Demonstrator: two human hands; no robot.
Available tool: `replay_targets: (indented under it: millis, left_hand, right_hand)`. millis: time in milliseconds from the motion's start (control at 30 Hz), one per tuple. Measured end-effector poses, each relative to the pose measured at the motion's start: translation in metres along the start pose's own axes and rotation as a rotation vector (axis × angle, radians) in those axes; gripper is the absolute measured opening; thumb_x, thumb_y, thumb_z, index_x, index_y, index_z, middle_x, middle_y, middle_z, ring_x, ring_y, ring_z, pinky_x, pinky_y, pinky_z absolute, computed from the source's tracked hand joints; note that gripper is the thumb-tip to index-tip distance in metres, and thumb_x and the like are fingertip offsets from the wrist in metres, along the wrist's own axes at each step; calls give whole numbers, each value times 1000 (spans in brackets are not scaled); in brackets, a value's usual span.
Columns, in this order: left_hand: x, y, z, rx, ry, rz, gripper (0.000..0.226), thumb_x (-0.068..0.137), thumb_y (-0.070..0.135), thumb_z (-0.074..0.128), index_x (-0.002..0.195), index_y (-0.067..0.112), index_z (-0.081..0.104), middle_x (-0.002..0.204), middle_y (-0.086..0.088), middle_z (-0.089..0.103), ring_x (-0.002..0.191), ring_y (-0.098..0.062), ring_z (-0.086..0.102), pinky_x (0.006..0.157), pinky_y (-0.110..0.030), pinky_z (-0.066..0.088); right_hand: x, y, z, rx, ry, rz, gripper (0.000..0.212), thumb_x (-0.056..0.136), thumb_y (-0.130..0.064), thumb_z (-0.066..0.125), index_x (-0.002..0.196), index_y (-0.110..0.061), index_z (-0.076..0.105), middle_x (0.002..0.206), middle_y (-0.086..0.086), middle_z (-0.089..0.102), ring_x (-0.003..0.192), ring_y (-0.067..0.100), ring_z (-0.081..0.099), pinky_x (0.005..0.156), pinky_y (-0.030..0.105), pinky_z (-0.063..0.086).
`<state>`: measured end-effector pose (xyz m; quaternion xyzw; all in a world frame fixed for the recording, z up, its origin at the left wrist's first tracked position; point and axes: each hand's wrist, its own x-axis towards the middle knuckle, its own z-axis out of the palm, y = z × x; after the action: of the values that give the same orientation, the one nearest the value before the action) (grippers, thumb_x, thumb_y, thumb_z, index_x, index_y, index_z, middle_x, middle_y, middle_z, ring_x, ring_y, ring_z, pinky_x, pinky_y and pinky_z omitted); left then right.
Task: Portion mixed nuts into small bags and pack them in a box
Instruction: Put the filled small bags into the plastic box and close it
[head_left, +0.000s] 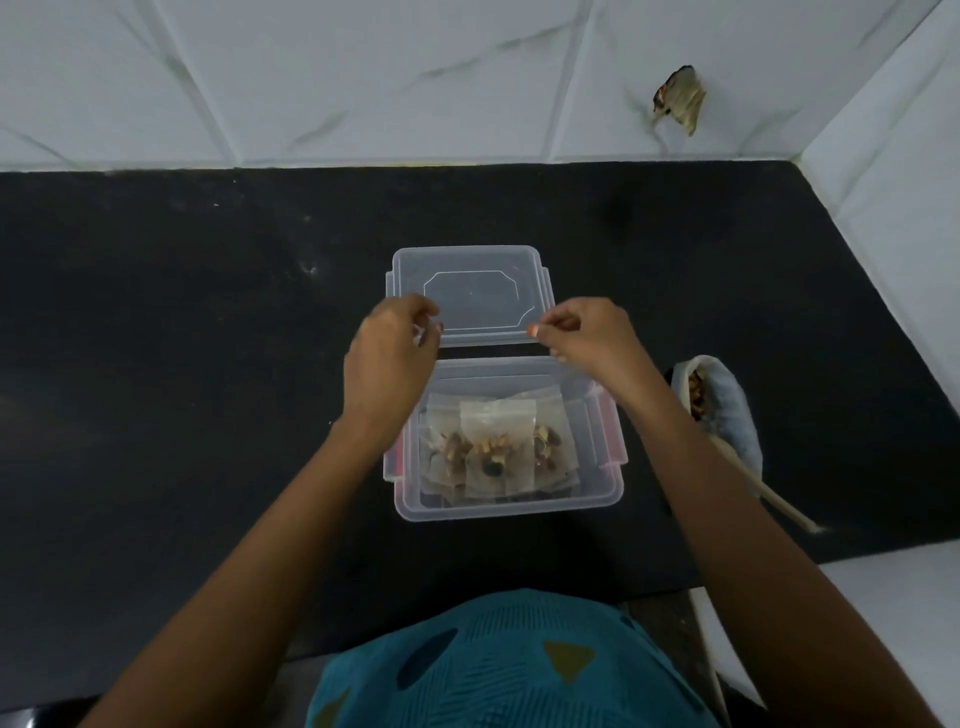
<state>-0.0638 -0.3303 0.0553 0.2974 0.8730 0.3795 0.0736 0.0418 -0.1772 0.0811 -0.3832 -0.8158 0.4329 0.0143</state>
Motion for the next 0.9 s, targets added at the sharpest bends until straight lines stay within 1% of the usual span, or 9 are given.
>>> replay_targets:
  millis: [67, 167, 300, 367, 467, 533, 667, 767, 900]
  left_hand:
    - [22, -13, 6, 34, 8, -57, 27, 91, 17, 57, 116, 8, 59, 111, -10, 61, 93, -18, 60, 79, -24, 46]
    - [52, -36, 20, 74, -16, -177, 34, 91, 17, 57, 122, 3, 55, 118, -16, 59, 101, -27, 60, 86, -33, 49]
    - [77, -54, 34, 47, -27, -339, 32, 90, 17, 58, 117, 0, 56, 115, -19, 58, 101, -31, 60, 86, -37, 49]
    - [85, -60, 39, 56, -45, -401, 32, 89, 18, 59, 114, -2, 57, 114, -20, 57, 100, -32, 60, 85, -37, 50]
    - [89, -63, 45, 76, -73, -430, 35, 88, 16, 60, 117, -3, 55, 124, -21, 49, 107, -34, 56, 92, -38, 48]
    - [90, -64, 47, 65, -77, -441, 35, 88, 12, 59, 120, -3, 55, 128, -21, 46, 109, -33, 53, 95, -36, 44]
    - [91, -68, 48, -2, -67, -449, 29, 86, 8, 60, 114, -1, 59, 121, -20, 55, 102, -30, 60, 87, -31, 47]
    - [91, -66, 43, -72, -54, -474, 32, 85, 8, 62, 116, 2, 58, 120, -18, 57, 102, -27, 61, 88, -31, 48]
    - [90, -48, 27, -198, -16, -460, 35, 85, 6, 61, 120, 1, 56, 119, -14, 60, 106, -23, 60, 91, -32, 50]
  right_hand:
    - [24, -1, 0, -10, 18, 5, 17, 86, -20, 62, 98, -7, 64, 93, 5, 63, 78, 10, 58, 74, 22, 47]
    - [59, 1, 1, -22, 68, 42, 20, 87, -16, 62, 102, -3, 64, 105, 11, 64, 93, 17, 60, 82, 27, 47]
    - [94, 12, 5, -41, 114, 154, 29, 86, -14, 62, 106, 6, 61, 110, 19, 63, 101, 30, 61, 84, 34, 49]
    - [105, 19, 11, -51, 109, 203, 31, 86, -17, 63, 107, 6, 61, 110, 21, 62, 101, 31, 61, 85, 38, 49]
    - [113, 26, 18, -49, 109, 229, 27, 84, -18, 65, 104, 1, 60, 108, 17, 62, 93, 24, 62, 78, 32, 50]
    - [116, 30, 21, -32, 124, 231, 26, 83, -14, 66, 105, -1, 60, 110, 15, 62, 95, 24, 61, 78, 31, 50]
    - [117, 31, 20, 5, 131, 239, 33, 83, -11, 65, 114, -1, 59, 117, 14, 59, 103, 25, 60, 84, 32, 50]
    - [114, 29, 17, 42, 140, 241, 36, 84, -10, 64, 118, -2, 57, 122, 14, 58, 108, 24, 57, 91, 33, 47]
    - [101, 20, 1, 92, 152, 199, 33, 86, -11, 62, 117, -3, 58, 120, 12, 58, 101, 17, 56, 83, 24, 43]
